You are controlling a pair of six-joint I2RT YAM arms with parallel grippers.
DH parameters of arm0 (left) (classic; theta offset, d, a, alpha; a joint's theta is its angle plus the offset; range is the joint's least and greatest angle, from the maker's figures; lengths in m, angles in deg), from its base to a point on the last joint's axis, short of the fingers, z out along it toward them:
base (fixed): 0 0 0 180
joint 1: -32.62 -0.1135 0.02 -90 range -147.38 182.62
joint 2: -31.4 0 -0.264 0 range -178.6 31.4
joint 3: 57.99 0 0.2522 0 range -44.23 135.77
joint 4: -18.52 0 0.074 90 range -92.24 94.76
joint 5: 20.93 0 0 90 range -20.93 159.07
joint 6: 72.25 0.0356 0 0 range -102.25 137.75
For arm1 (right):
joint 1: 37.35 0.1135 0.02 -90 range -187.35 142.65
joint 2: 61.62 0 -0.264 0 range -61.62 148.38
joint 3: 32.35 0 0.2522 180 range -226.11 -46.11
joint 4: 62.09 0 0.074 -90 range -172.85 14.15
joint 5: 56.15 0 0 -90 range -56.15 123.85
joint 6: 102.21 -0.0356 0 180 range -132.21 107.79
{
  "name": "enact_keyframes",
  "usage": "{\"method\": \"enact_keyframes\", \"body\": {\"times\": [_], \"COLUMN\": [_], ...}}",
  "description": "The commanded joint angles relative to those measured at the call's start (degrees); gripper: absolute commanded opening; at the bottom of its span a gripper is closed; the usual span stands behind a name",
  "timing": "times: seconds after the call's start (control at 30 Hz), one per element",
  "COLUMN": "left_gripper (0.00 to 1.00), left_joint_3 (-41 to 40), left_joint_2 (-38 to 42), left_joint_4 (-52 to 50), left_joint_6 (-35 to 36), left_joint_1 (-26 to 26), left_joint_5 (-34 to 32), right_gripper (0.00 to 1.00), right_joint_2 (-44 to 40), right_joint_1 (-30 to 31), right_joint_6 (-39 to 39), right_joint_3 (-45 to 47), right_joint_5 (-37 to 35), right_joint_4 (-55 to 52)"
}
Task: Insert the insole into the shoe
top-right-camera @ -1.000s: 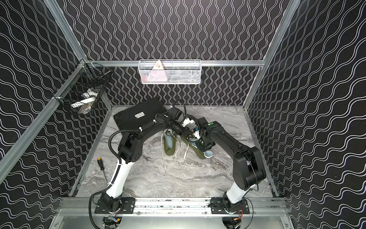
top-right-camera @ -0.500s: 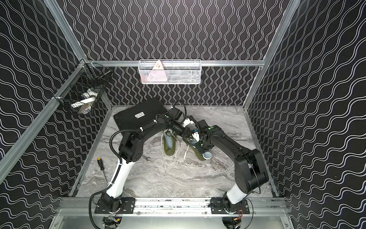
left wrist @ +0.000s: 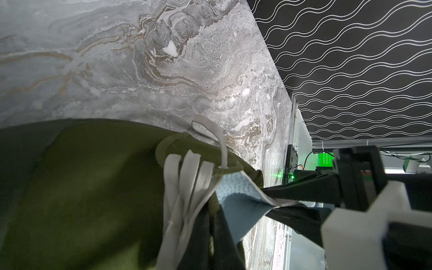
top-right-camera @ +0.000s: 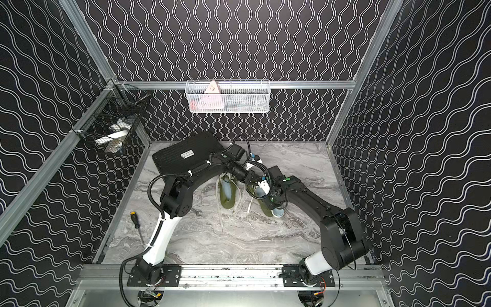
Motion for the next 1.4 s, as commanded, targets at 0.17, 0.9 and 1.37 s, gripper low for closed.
{"method": "enact_keyframes", "body": {"times": [0.17,0.9,1.37], "left_gripper": [0.0,0.0,0.0], "left_joint_3": [-1.9,-7.3,-8.4], "left_joint_2": [0.9,3.4,4.0], "left_joint_4": [3.1,6.9,6.4], "left_joint_6": [-3.0,-7.2,-6.7], "left_joint_1": [-0.3,-0.6,-1.2], "left_joint_5": [4.1,7.4,5.1], "right_gripper": [0.16,0.19,0.72], "right_joint_2": [-2.0,-1.4,-3.4], "right_joint_1": [0.1,0.1,0.1], "right_joint_6": [0.9,0.7,0.8], "right_joint_3": [3.4,4.2,4.7], "right_joint_5": [-0.3,1.9,2.7], "right_joint_4": [7.2,16.3,10.1]}}
